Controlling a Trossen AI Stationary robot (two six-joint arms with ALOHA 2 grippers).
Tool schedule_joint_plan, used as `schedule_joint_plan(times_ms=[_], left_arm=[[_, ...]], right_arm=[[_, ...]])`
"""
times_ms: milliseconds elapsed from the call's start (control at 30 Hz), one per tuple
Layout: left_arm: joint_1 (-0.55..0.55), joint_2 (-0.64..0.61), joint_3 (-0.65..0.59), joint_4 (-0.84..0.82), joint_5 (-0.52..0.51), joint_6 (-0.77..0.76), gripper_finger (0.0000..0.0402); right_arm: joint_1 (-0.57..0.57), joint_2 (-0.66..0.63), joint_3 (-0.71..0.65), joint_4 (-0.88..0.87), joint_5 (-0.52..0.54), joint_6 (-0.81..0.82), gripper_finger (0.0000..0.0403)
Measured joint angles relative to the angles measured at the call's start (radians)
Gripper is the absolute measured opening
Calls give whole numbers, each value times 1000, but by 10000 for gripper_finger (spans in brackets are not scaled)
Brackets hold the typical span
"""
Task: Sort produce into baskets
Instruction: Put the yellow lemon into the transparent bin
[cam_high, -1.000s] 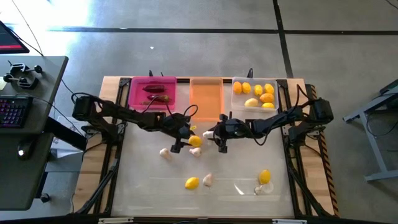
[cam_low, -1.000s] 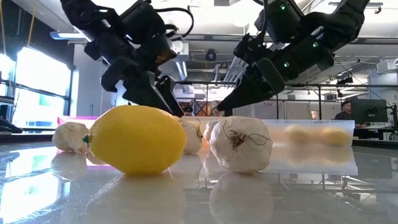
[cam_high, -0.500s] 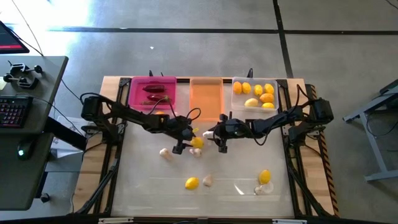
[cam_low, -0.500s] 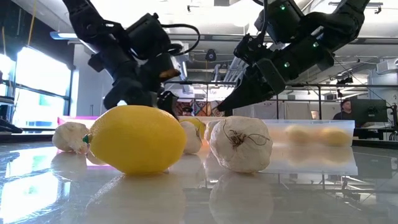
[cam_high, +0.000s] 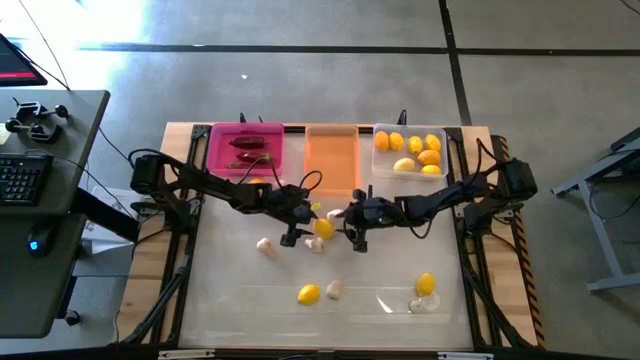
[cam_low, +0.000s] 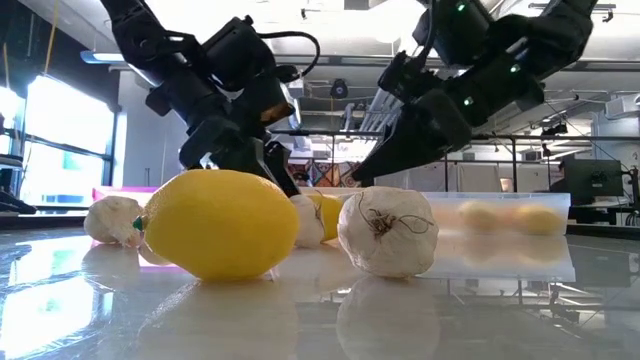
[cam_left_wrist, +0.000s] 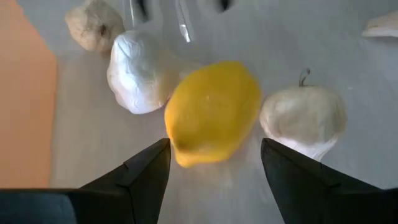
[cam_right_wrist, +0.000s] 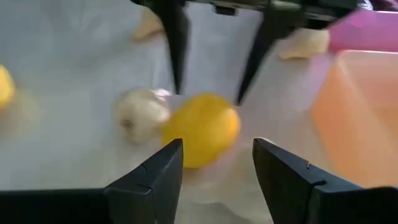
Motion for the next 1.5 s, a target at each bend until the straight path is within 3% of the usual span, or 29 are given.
schedule_joint_plan(times_ms=[133, 367, 533, 667, 900, 1500], left_arm=[[0, 0, 0, 4, 0, 0, 237], [0, 0, 0, 6, -1, 9, 237], [0, 0, -14, 8, -1, 1, 237], [0, 0, -64, 100, 0, -22, 237], [0, 0, -125, 240, 12, -73, 236], [2, -1, -126, 254, 45, -125, 236]], right_arm=[[50, 1, 13, -9, 52, 83, 197], [102, 74, 76, -15, 105, 178, 252], [148, 158, 143, -58, 281, 29, 270], [178, 200, 183, -60, 396, -114, 271], [186, 239, 190, -66, 410, -296, 271], [159, 308, 189, 80, 475, -523, 270]])
